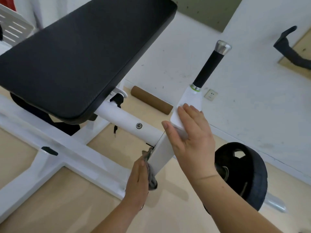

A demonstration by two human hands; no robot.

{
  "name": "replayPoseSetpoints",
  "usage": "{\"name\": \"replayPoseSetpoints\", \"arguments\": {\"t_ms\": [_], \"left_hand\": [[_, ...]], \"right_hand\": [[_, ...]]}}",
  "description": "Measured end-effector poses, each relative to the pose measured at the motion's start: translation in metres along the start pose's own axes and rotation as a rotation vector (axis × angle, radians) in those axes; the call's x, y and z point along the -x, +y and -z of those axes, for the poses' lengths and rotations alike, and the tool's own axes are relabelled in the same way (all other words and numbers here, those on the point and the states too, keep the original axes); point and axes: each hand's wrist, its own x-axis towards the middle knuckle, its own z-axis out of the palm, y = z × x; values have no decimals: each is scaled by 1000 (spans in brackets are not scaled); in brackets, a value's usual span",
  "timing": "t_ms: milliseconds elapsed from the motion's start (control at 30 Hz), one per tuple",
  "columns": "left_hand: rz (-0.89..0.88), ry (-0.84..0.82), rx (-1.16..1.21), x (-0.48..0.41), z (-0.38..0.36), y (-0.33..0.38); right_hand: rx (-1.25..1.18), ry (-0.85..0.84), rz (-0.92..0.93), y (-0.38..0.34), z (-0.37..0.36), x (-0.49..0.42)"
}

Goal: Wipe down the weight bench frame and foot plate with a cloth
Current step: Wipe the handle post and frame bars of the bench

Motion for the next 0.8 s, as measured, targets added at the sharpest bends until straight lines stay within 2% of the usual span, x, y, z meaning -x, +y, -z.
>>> {"name": "replayPoseSetpoints", "arguments": {"t_ms": [100, 167, 267, 367, 400, 467, 567, 600, 667, 800], "left_hand": [[240, 23, -47, -5, 16, -28], [324, 60, -50, -19, 14, -29], [354, 40, 57, -28, 0, 10], [239, 0, 63, -22, -5, 25], [283, 27, 92, -21, -1, 16], [491, 90, 153, -19, 9, -1], [509, 68, 194, -9, 12, -5], [499, 95, 151, -7, 8, 10], [295, 126, 89, 4, -8, 47], [-61, 86, 161, 39, -25, 100]], "right_hand": [[-50, -15, -49, -2, 2, 1], [-49, -4, -43, -2, 1, 2], [-36, 34, -22, -1, -2, 1], [-25, 26, -21, 0, -3, 0], [-25, 17, -22, 0, -2, 0], [-28, 21, -19, 1, -2, 1], [-25, 17, -5, 2, -3, 0], [-19, 14, 2, 3, -3, 0], [-11, 6, 5, 3, -2, -2], [-85, -43, -74, -4, 4, -2]]}}
